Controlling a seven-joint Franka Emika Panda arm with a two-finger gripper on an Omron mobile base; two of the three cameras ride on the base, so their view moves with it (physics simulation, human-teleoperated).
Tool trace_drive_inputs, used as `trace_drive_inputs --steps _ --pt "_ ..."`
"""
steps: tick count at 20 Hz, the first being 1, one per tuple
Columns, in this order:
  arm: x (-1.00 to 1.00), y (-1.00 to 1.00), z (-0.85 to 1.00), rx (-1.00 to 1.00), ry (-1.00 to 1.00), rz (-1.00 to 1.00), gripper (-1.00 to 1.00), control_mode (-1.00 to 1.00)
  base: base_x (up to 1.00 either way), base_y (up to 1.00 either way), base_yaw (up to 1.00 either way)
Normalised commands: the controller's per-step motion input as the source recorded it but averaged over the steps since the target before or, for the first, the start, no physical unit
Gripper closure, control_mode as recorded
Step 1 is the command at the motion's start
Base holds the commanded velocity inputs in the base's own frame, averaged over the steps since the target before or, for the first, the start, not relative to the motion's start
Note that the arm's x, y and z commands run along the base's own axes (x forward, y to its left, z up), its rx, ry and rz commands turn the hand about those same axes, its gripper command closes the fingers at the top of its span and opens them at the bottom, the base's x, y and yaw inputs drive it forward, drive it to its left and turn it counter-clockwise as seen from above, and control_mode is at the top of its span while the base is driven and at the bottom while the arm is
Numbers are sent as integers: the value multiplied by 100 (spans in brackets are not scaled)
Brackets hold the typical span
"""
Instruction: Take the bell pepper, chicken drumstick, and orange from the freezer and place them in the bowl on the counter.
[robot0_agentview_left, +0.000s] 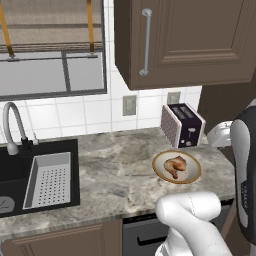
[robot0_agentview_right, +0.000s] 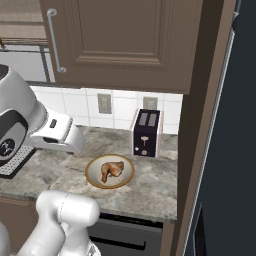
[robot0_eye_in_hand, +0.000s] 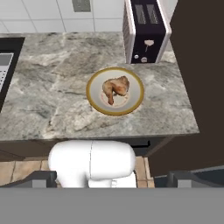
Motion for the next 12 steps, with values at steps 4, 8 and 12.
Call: trace_drive_inputs --steps 4,8,12 --pt "-6 6 4 0 0 0 -100 -100 0 0 0" --pt "-9 9 0 0 0 0 -100 -100 0 0 0" --pt "-9 6 0 0 0 0 -100 -100 0 0 0"
